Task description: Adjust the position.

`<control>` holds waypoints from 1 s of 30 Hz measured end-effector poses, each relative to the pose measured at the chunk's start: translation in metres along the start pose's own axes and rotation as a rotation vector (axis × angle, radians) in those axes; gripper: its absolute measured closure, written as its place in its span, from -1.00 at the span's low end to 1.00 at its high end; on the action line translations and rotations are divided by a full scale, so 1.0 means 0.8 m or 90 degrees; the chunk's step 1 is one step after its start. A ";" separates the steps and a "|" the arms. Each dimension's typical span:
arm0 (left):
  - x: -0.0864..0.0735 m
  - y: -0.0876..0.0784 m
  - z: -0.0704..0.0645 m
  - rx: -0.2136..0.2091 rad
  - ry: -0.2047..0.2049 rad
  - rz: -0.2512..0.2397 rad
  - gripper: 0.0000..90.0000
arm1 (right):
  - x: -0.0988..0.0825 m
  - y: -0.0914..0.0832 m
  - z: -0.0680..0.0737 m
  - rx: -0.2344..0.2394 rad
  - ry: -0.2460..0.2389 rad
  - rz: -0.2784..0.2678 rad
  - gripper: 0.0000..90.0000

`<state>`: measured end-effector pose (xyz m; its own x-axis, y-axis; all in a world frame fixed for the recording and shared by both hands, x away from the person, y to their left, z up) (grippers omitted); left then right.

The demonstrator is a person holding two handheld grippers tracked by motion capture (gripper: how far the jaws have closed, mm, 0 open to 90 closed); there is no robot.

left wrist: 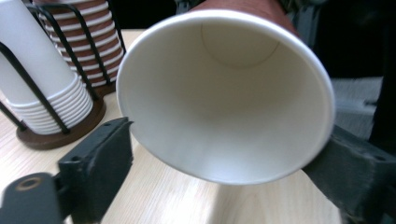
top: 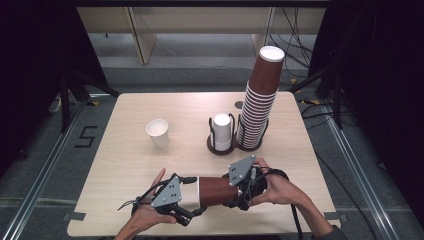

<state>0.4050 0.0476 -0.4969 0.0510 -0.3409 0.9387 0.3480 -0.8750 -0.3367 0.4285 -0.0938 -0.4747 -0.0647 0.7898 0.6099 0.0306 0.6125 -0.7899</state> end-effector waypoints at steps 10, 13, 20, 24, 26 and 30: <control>0.007 0.000 0.003 0.010 -0.029 -0.034 -0.98 | -0.001 -0.001 0.002 0.038 0.022 -0.054 -0.49; 0.010 0.001 0.002 0.006 -0.038 -0.047 -0.98 | 0.001 -0.001 0.001 0.039 0.018 -0.063 -0.49; 0.014 0.003 -0.004 0.001 -0.045 -0.055 -0.91 | 0.003 0.006 0.004 0.059 0.022 -0.070 -0.49; 0.014 0.003 -0.004 0.001 -0.040 -0.059 -0.92 | 0.005 0.008 0.005 0.061 0.022 -0.074 -0.49; 0.015 0.002 -0.004 -0.002 -0.038 -0.064 -0.91 | 0.005 0.009 0.005 0.061 0.021 -0.076 -0.49; 0.013 0.002 -0.005 -0.014 -0.028 -0.054 -0.86 | 0.002 0.012 0.006 0.066 0.025 -0.067 -0.49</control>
Point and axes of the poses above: each handheld gripper's, and its own axes: y roughly forward along the jaws, x roughly out of its top, z roughly to its left, the point moved 8 cm from there along y, roughly forward along the jaws, and after that the axes turned 1 degree about z, right-handed, at the moved point
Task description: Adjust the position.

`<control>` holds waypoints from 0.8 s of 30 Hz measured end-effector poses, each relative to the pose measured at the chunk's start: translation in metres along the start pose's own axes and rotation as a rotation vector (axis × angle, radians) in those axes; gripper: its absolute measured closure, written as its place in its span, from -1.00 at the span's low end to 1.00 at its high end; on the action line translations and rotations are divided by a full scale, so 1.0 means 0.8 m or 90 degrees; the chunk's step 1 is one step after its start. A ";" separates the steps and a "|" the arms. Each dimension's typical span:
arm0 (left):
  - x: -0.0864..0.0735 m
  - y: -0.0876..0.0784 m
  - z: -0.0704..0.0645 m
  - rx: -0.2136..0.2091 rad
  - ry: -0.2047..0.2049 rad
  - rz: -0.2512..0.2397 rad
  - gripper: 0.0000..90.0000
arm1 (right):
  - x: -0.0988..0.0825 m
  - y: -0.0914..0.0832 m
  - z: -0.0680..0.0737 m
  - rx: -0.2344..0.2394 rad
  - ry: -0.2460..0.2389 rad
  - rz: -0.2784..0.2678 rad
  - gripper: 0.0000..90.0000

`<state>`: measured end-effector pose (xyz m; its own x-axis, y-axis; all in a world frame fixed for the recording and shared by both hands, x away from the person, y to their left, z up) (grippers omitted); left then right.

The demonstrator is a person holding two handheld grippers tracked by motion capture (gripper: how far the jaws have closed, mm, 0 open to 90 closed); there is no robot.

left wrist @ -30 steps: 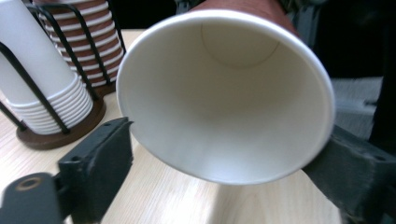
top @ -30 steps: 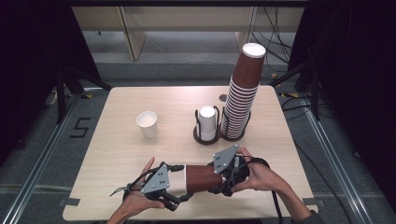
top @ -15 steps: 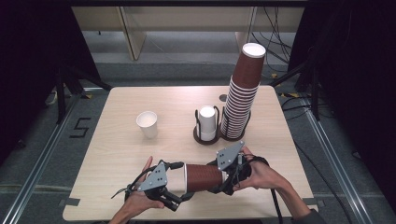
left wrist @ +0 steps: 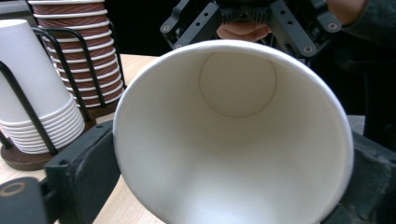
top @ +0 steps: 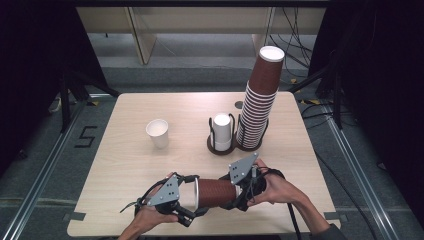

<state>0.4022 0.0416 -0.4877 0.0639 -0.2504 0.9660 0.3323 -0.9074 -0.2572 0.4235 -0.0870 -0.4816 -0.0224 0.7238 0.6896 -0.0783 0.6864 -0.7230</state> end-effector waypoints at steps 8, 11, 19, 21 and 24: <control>-0.006 0.002 -0.002 0.002 0.036 0.057 -0.80 | -0.008 0.005 -0.003 -0.026 0.005 0.049 -0.60; -0.006 0.003 -0.003 0.005 0.039 0.076 -0.80 | -0.005 -0.002 -0.003 -0.045 0.003 0.053 -0.61; -0.005 0.004 -0.009 0.016 0.053 0.143 -0.80 | 0.013 -0.005 0.009 -0.091 -0.036 0.082 -0.63; -0.006 0.004 -0.010 0.015 0.060 0.156 -0.80 | 0.015 0.001 0.014 -0.093 -0.044 0.097 -0.60; -0.007 0.007 -0.013 0.012 0.060 0.161 -0.80 | 0.016 0.011 0.019 -0.093 -0.055 0.123 -0.61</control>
Point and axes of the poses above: each handheld gripper's, and its own axes: y roughly forward along the jaws, x roughly out of its top, z roughly to its left, the point moved 8 cm from there along y, roughly forward along the jaws, and after that the axes turned 1 degree about z, right-handed, at the moved point
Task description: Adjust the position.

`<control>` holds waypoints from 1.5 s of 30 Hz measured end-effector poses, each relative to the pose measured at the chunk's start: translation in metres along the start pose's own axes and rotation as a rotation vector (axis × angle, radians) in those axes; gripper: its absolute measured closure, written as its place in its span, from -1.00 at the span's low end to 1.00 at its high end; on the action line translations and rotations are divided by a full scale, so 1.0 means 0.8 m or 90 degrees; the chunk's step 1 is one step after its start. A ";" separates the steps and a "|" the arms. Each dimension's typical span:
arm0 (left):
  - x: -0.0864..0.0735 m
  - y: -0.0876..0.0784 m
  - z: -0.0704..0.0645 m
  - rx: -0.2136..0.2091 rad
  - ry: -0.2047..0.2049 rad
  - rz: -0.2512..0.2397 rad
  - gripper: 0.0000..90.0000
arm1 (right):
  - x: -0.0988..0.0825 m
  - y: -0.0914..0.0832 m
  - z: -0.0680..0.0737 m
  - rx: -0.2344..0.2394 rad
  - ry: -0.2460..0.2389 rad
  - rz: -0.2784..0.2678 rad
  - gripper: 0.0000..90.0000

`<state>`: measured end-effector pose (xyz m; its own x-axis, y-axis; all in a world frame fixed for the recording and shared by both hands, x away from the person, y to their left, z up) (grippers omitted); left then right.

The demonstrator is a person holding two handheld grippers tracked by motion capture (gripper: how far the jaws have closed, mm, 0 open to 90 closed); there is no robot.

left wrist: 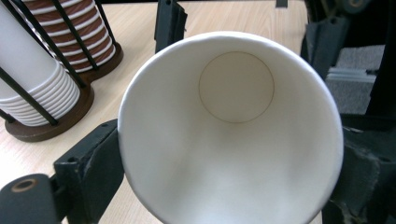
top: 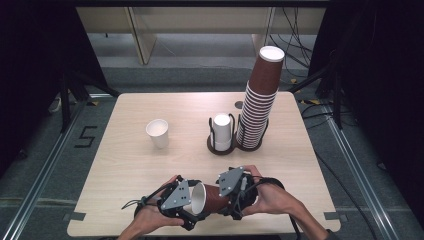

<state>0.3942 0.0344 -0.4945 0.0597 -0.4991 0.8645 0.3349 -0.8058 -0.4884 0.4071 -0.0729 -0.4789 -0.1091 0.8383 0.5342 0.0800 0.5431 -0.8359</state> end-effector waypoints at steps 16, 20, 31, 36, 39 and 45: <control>0.015 -0.007 0.007 0.003 -0.100 -0.113 -0.94 | -0.008 0.019 -0.008 0.046 0.014 -0.042 -0.55; 0.017 -0.010 0.014 0.001 -0.155 -0.152 -0.89 | -0.008 0.008 -0.012 0.069 0.062 -0.112 -0.55; 0.022 -0.010 0.016 0.016 -0.177 -0.187 -0.89 | -0.003 0.006 -0.016 0.075 0.093 -0.159 -0.56; 0.023 -0.010 0.016 0.001 -0.173 -0.200 -0.83 | -0.003 0.013 -0.015 0.074 0.098 -0.151 -0.55; 0.022 -0.012 0.017 0.012 -0.167 -0.184 -0.79 | -0.003 0.016 -0.015 0.079 0.105 -0.151 -0.55; 0.023 -0.015 0.019 0.027 -0.146 -0.169 -0.78 | -0.010 0.018 -0.019 0.070 0.131 -0.136 -0.58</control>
Point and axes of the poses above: each handheld gripper's, and its own axes: y roughly forward along the jaws, x roughly out of its top, z roughly to its left, the point moved 8 cm from there along y, roughly forward along the jaws, and after that the axes turned 1 degree about z, right-handed, at the moved point
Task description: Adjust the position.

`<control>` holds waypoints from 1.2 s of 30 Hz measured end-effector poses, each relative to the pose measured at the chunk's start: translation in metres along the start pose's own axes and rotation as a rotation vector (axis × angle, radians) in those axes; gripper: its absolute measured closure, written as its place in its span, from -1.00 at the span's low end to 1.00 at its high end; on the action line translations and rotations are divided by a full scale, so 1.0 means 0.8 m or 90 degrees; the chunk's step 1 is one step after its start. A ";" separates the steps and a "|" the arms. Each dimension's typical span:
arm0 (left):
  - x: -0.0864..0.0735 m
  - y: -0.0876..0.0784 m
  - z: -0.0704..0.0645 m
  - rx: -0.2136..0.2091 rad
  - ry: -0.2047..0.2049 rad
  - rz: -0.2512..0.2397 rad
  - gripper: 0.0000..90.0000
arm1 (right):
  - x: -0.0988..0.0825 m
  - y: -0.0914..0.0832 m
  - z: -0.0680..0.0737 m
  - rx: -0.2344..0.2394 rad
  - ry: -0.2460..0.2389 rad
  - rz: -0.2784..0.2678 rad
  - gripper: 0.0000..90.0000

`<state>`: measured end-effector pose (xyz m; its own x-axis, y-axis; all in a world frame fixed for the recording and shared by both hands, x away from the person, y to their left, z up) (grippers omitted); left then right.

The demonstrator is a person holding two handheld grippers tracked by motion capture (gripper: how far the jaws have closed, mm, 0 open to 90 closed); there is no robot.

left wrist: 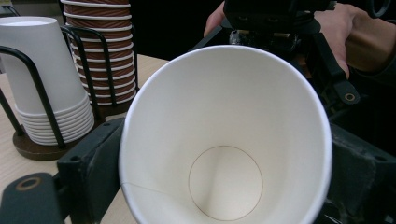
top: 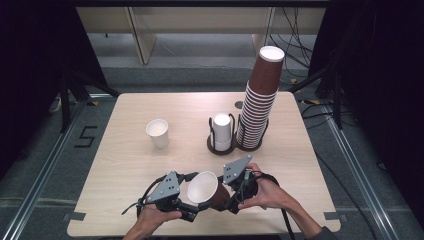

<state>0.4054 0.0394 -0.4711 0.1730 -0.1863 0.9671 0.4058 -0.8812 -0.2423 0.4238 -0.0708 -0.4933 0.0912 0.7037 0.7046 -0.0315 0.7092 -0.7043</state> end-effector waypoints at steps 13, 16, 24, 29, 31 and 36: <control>-0.001 0.003 0.004 0.008 -0.057 -0.029 -0.90 | 0.005 -0.008 -0.003 0.007 -0.016 -0.057 -0.50; -0.001 0.004 0.003 0.009 -0.055 -0.033 -0.87 | 0.006 -0.009 -0.003 0.006 -0.009 -0.063 -0.50; -0.004 0.007 -0.001 -0.004 -0.027 -0.024 -0.75 | 0.003 0.001 -0.001 0.008 0.000 -0.048 -0.52; -0.006 0.004 0.000 0.005 -0.009 -0.003 -0.71 | 0.000 0.005 -0.002 0.010 0.024 -0.041 -0.58; -0.005 0.003 0.001 0.010 -0.006 -0.001 -0.70 | -0.005 0.004 -0.005 0.007 0.034 -0.030 -0.64; -0.006 0.000 0.008 0.033 -0.003 0.015 -0.70 | -0.014 -0.006 -0.009 0.000 0.049 -0.029 -0.64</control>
<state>0.4104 0.0427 -0.4763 0.1874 -0.2050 0.9607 0.4468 -0.8532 -0.2692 0.4304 -0.0826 -0.4986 0.1687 0.6650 0.7276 -0.0251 0.7408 -0.6713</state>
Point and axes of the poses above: each handheld gripper's, and its own axes: y roughly forward along the jaws, x roughly out of its top, z roughly to its left, the point moved 8 cm from there along y, roughly forward along the jaws, and after that the axes turned 1 degree about z, right-handed, at the moved point
